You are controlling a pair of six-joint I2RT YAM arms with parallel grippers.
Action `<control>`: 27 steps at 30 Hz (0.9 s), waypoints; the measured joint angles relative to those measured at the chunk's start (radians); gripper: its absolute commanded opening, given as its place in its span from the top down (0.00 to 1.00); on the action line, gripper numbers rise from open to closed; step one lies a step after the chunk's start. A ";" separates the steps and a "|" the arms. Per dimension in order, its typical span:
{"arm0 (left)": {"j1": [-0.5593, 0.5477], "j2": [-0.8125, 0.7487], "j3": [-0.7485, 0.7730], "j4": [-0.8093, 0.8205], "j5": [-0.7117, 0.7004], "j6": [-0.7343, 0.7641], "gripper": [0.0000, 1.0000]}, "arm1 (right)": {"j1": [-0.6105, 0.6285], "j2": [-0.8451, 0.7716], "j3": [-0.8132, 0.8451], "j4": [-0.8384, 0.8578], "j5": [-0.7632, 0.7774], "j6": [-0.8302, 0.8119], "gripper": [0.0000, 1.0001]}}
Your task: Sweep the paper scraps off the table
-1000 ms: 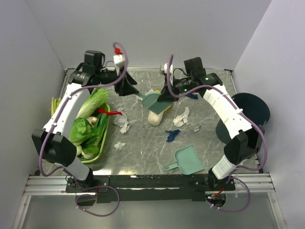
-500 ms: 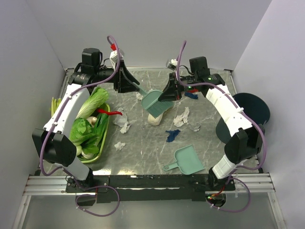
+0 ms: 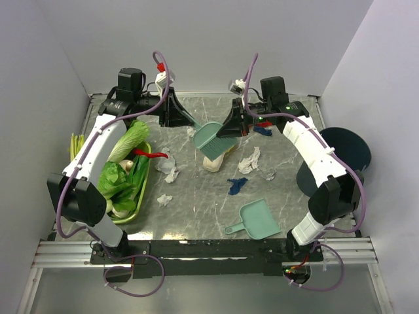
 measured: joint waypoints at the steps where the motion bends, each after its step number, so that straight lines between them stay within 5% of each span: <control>1: -0.002 0.000 0.000 0.001 0.000 -0.001 0.83 | 0.000 0.000 0.000 0.001 0.000 0.001 1.00; 3: -0.003 0.002 0.000 0.001 0.005 -0.003 0.94 | 0.000 0.000 -0.001 0.003 0.005 0.002 1.00; 5: -0.006 0.002 -0.002 0.000 0.018 -0.001 0.99 | 0.000 0.000 -0.003 0.007 0.013 0.002 0.90; 6: -0.008 0.002 -0.003 0.001 0.021 0.001 0.99 | 0.000 0.000 -0.006 0.009 0.015 0.003 0.82; 7: -0.009 0.002 -0.005 0.001 0.020 0.003 0.99 | 0.000 0.000 -0.010 0.011 0.016 0.003 0.65; 10: -0.009 0.002 -0.016 -0.012 0.009 0.015 0.99 | 0.000 0.000 -0.016 0.015 0.059 0.009 0.45; 16: -0.015 0.002 -0.028 -0.079 -0.057 0.081 0.99 | -0.017 -0.051 -0.080 0.002 0.190 -0.076 0.40; 27: -0.013 -0.072 -0.226 -0.129 -0.231 0.131 0.99 | -0.054 -0.289 -0.537 -0.147 0.397 -0.391 0.36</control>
